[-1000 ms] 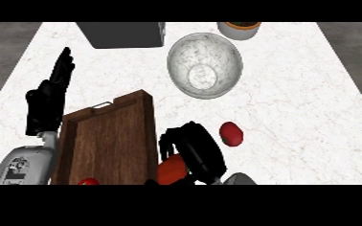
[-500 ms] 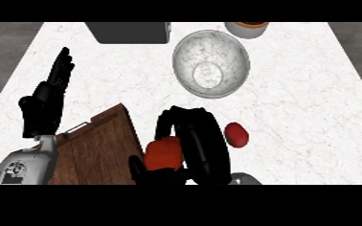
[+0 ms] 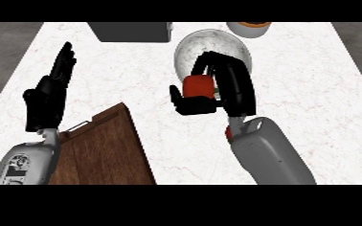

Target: Pick the bell pepper from the placemat and place it in the bowl

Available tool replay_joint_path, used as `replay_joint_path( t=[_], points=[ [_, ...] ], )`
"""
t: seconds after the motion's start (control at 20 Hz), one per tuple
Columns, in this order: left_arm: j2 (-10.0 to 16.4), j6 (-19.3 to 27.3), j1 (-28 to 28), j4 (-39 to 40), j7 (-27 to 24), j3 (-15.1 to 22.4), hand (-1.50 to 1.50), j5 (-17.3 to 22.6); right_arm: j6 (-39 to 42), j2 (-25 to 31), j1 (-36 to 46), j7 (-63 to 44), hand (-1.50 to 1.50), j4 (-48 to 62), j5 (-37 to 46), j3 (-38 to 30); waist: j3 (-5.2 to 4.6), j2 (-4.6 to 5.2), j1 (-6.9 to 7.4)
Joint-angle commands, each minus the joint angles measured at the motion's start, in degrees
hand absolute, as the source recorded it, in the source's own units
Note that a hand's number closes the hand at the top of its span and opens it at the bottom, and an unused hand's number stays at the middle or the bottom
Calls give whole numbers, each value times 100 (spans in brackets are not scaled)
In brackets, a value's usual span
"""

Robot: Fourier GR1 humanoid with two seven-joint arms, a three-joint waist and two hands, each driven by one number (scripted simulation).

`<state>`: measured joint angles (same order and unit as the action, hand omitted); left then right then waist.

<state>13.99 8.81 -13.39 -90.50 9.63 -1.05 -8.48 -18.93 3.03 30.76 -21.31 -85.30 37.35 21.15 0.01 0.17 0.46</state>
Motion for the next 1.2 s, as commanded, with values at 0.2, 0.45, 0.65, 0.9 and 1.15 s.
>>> replay_joint_path(
  t=[0.2, 0.45, 0.65, 0.9, 1.15],
  points=[
    [-39, -98, -83, -63, 141, -44, 0, 66, -439, 558, 990, 995, 150, 2121, 511, -863, -1, 20, 71],
    [-266, 39, -172, -13, 99, 184, 0, -153, -1145, 667, 1633, 1751, 150, 3748, 663, -1353, 2, 41, 93],
    [-161, -111, -27, 98, -216, 81, 0, -67, -1600, 590, 2113, 2340, 150, 5275, 496, -1790, 4, 104, 224],
    [-50, -151, -315, 64, 41, -49, 0, -42, -704, 598, 2560, 2757, -150, 6060, -344, -2396, 8, 118, 278],
    [-157, -144, -459, 7, 213, -14, 0, 12, -364, 569, 2582, 3940, -150, 6379, -969, -2919, 19, 177, 351]
  ],
)
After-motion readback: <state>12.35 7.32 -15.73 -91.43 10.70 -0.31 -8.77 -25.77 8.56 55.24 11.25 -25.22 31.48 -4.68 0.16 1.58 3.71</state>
